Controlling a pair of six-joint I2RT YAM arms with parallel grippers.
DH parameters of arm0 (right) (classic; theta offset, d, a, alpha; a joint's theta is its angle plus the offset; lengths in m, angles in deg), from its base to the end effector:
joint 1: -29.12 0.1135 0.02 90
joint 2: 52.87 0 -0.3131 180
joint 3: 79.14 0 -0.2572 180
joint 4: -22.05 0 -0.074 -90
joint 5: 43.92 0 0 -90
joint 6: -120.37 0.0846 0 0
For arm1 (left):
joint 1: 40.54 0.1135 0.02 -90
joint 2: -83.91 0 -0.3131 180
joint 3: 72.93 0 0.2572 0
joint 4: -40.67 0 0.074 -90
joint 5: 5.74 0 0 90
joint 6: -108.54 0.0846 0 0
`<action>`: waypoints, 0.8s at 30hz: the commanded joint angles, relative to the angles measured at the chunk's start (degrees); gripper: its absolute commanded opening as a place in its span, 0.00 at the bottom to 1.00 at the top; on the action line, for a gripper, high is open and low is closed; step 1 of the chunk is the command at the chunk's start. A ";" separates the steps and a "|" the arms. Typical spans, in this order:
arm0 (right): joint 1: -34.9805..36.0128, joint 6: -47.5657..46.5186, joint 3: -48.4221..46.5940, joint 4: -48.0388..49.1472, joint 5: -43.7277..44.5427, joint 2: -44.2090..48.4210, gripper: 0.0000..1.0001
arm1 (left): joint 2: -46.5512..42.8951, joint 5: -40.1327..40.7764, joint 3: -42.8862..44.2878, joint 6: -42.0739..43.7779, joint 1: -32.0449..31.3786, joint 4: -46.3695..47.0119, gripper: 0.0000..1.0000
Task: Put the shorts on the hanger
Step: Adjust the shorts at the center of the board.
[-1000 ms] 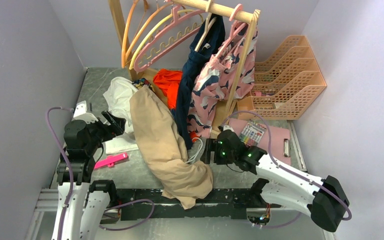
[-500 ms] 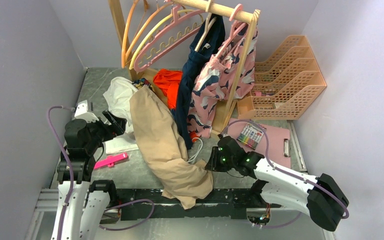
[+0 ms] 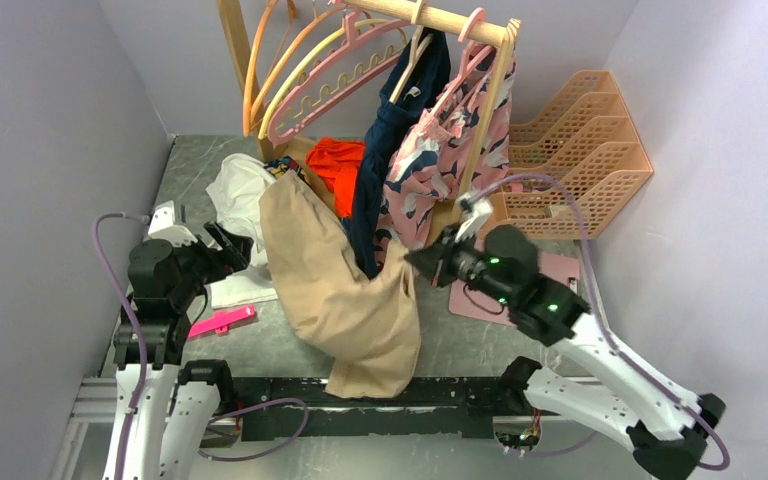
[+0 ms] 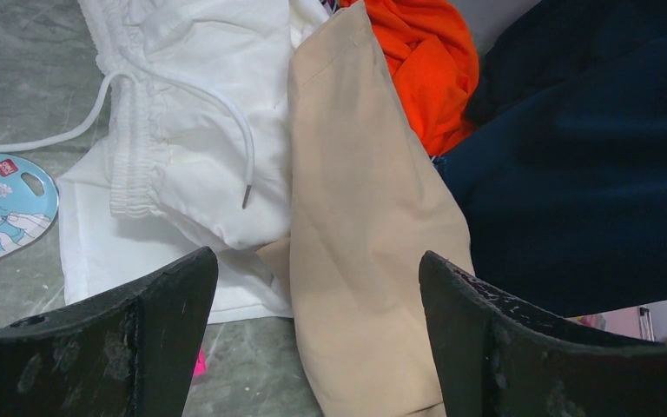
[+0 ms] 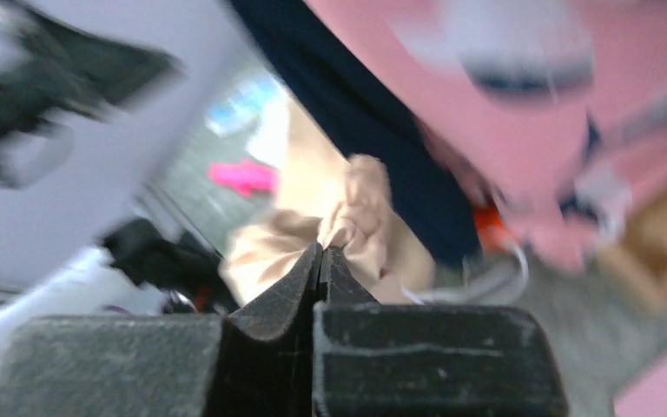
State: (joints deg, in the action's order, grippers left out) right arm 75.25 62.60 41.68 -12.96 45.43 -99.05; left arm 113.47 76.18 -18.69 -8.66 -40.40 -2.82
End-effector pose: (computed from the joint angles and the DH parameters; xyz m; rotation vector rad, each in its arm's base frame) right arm 0.1385 0.1455 0.3378 -0.2581 2.0520 0.8902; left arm 0.1307 -0.0116 0.3245 -0.3593 1.8877 -0.4532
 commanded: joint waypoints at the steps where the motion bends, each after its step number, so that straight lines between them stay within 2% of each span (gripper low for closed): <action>1: -0.25 -13.93 -13.95 9.20 -11.68 3.71 0.00 | -1.19 0.02 0.07 0.31 -0.32 1.45 0.89; 3: -0.29 -16.97 -19.98 11.30 -26.10 3.39 0.00 | -1.36 0.10 0.04 0.25 -0.32 1.34 0.89; 5: -0.29 -17.99 -21.29 12.10 -33.53 3.41 0.00 | -1.61 0.21 0.08 0.22 -0.32 1.34 0.89; 7: -0.26 -18.51 -18.85 10.50 -36.15 3.71 0.00 | -1.85 0.32 0.03 0.13 -0.32 1.47 0.89; 11: -0.26 -14.90 -5.83 9.62 -41.02 4.98 0.00 | -2.32 0.28 0.02 0.18 -0.32 1.28 0.89; 12: -0.27 -13.06 -2.50 9.80 -41.70 5.71 0.07 | -2.32 0.13 0.03 0.21 -0.32 1.26 0.89; 13: -0.32 -11.14 0.94 10.31 -41.81 6.74 0.22 | -2.21 -0.06 0.05 0.34 -0.32 1.26 0.89; 14: -0.27 -9.08 3.88 10.24 -40.86 8.90 0.38 | -2.03 -0.07 0.11 0.31 -0.32 1.34 0.89; 15: -0.27 -7.14 6.51 9.77 -38.59 10.97 0.49 | -1.91 -0.19 0.04 0.31 -0.32 1.46 0.89; 16: -0.25 -5.97 8.22 8.68 -36.01 13.09 0.58 | -1.76 -0.32 -0.04 0.31 -0.32 1.58 0.89; 18: -0.33 -5.03 9.19 5.20 -30.09 16.93 0.69 | -1.57 -0.45 -0.14 0.31 -0.32 1.85 0.89; 19: -0.33 -4.65 8.92 3.52 -25.51 18.17 0.73 | -1.42 -0.43 -0.17 0.31 -0.32 1.86 0.89; 21: -0.33 -5.59 7.42 -0.98 -20.38 18.25 0.73 | -1.09 -0.56 -0.17 0.35 -0.32 1.94 0.89; 24: -0.31 -6.84 5.05 -6.29 -14.02 13.40 0.74 | -0.92 -0.75 -0.26 0.39 -0.32 2.00 0.89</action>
State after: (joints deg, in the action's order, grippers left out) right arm 75.20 55.67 50.34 -12.96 20.38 -81.93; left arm 112.27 76.20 -18.69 -8.68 -40.40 -2.79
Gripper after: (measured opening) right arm 0.735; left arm 0.894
